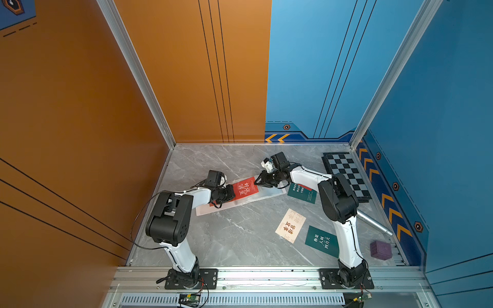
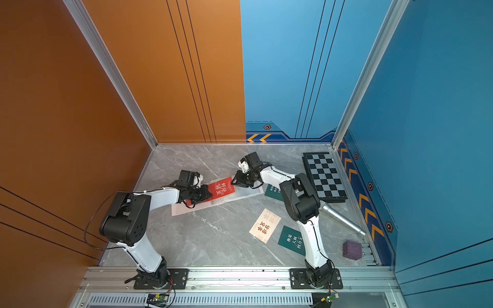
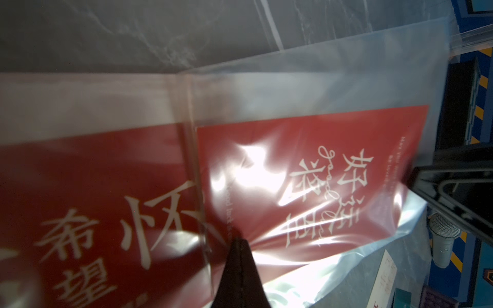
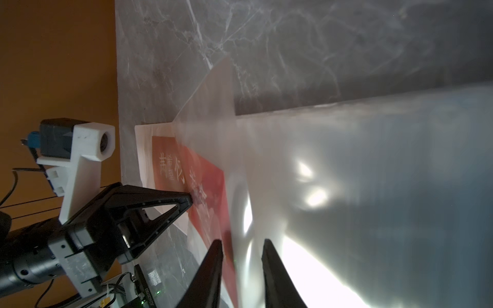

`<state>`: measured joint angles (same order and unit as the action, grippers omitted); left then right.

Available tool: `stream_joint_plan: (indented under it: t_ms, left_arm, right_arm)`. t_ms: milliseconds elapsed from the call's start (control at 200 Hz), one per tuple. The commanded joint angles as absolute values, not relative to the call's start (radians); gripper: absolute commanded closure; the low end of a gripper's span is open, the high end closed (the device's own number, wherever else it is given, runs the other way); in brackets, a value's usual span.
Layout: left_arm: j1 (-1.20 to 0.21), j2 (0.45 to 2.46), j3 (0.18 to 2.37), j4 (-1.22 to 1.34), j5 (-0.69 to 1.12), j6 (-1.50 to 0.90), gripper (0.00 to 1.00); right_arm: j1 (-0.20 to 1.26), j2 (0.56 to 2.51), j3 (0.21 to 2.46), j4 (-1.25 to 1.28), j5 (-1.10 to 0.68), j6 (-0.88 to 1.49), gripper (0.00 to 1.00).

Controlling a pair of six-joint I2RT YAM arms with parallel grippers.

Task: Place the photos into the photo albums
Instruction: Turn the page of the photo album at the center of the board.

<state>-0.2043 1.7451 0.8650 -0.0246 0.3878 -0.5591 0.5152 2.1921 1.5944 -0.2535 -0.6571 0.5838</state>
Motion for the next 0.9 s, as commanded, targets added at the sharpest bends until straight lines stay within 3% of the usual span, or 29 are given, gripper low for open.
stream_joint_plan:
  t_ms: [0,220,345,510,896]
  left_arm:
    - [-0.217,1.781,0.852,-0.099,0.388,-0.559,1.0]
    - [-0.216,1.751,0.855,-0.1,0.388,-0.564,1.0]
    - [-0.213,1.717,0.859,-0.118,0.38,-0.56,0.9]
    - [-0.178,1.648,0.853,-0.169,0.331,-0.533,0.86]
    - [-0.074,1.435,0.747,-0.175,0.294,-0.554,0.85]
  right_arm:
    - [0.527,2.191,1.616,-0.244,-0.695,0.606,0.71]
    - [0.568,2.166,1.581,-0.128,-0.774,0.697,0.71]
    - [0.601,2.125,1.577,-0.128,-0.746,0.699,0.71]
    - [0.65,2.103,1.613,-0.187,-0.701,0.663,0.71]
    - [0.761,2.139,1.734,-0.257,-0.634,0.635,0.67]
